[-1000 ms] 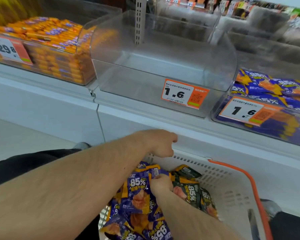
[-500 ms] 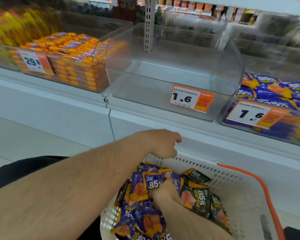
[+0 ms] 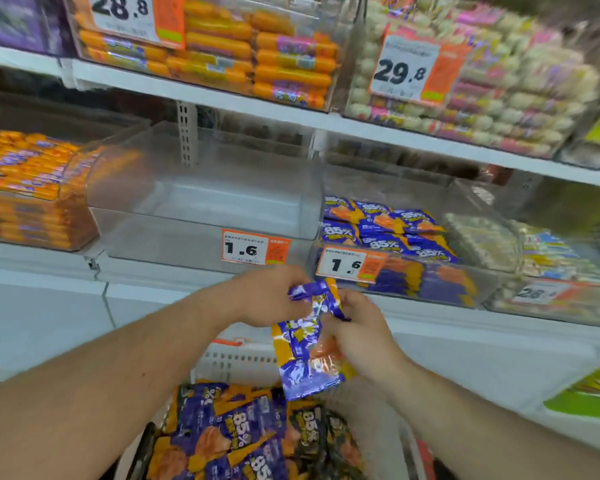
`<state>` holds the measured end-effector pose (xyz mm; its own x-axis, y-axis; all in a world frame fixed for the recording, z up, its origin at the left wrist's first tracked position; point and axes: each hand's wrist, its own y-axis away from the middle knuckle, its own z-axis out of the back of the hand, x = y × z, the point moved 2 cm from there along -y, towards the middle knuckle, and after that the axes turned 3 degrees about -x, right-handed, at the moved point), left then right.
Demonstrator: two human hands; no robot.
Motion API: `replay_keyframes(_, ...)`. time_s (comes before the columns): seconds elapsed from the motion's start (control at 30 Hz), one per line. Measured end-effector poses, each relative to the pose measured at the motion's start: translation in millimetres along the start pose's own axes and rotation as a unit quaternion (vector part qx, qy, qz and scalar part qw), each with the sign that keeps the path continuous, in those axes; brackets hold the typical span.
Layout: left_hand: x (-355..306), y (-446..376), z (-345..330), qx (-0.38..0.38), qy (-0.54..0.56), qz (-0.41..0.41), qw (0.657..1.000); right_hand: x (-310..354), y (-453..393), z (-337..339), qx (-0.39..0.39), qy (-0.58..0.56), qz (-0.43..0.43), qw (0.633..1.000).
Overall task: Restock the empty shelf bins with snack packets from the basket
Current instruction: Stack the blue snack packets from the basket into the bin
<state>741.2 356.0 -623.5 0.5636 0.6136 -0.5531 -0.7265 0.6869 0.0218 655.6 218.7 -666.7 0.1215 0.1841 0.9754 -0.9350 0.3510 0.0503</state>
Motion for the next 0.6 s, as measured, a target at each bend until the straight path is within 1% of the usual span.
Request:
replay_keyframes(0.07,-18,0,12,-0.034,0.055,-0.036,0.997,24,9,19,-0.009,-0.004,0.021,1.000)
replay_keyframes(0.13,-30,-4,20,-0.074,0.082,-0.053,0.992,40,14,34,-0.055,0.021,0.055,0.997)
replay_keyframes(0.2,-43,-12,26,-0.134,0.077,-0.054,0.987,49,13,42,-0.079,0.024,0.089,0.993)
replay_keyframes(0.27,-50,-23,30,-0.208,0.087,-0.041,0.973,59,7,48,-0.092,0.032,0.107,0.990)
replay_keyframes(0.33,-52,-32,32,-0.287,0.083,-0.058,0.952,71,-9,63,-0.138,0.045,0.118,0.982)
replay_keyframes(0.37,-50,-36,32,-0.314,0.047,-0.076,0.945,79,-20,72,-0.172,0.036,0.116,0.977)
replay_keyframes(0.4,-45,-39,30,-0.319,-0.012,-0.078,0.944,84,-34,83,-0.205,0.021,0.103,0.973)
replay_keyframes(0.43,-38,-42,26,-0.307,-0.080,-0.065,0.946,89,-50,94,-0.230,0.008,0.086,0.969)
replay_keyframes(0.5,-22,-45,12,-0.238,-0.191,-0.026,0.952,95,-79,115,-0.254,0.016,0.047,0.966)
replay_keyframes(0.53,-15,-46,4,-0.214,-0.219,-0.024,0.951,98,-91,122,-0.247,0.048,0.019,0.968)
replay_keyframes(0.6,-9,-47,-9,-0.210,-0.257,-0.044,0.942,98,-110,131,-0.219,0.152,-0.037,0.963)
